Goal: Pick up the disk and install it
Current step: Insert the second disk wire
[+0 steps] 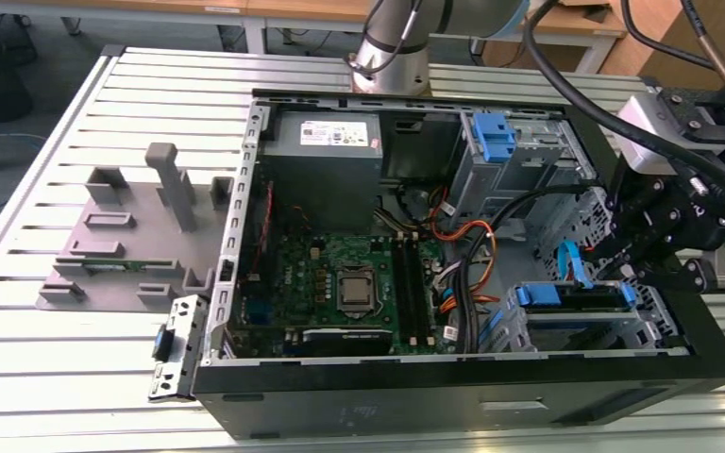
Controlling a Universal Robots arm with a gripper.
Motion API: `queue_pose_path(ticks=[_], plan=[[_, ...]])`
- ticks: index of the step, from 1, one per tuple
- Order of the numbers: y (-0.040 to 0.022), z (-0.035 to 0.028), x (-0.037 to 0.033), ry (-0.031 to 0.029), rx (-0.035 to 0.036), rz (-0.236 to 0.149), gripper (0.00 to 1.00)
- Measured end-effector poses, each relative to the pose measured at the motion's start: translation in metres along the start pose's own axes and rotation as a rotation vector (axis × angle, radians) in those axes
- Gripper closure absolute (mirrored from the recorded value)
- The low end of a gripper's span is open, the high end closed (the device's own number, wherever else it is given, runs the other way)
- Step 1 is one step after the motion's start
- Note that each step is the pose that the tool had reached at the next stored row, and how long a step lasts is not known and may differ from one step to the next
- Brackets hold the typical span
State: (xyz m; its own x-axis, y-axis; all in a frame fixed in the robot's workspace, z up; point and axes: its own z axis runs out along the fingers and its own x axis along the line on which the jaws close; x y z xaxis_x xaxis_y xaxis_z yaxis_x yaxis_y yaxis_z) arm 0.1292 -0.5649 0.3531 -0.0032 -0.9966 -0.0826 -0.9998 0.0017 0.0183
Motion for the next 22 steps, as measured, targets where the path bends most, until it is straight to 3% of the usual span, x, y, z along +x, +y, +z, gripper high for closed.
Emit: queue_pose_path(ticks=[6,9,22], plan=[[0.0000,0.0000,0.0000,0.0000,0.0000,0.000,0.69],[0.0000,-0.0001,0.0000,0.0000,0.0000,0.000,0.57],[-0.0001,-0.0015,-0.0001,0.0001,-0.0006,-0.008,0.57]])
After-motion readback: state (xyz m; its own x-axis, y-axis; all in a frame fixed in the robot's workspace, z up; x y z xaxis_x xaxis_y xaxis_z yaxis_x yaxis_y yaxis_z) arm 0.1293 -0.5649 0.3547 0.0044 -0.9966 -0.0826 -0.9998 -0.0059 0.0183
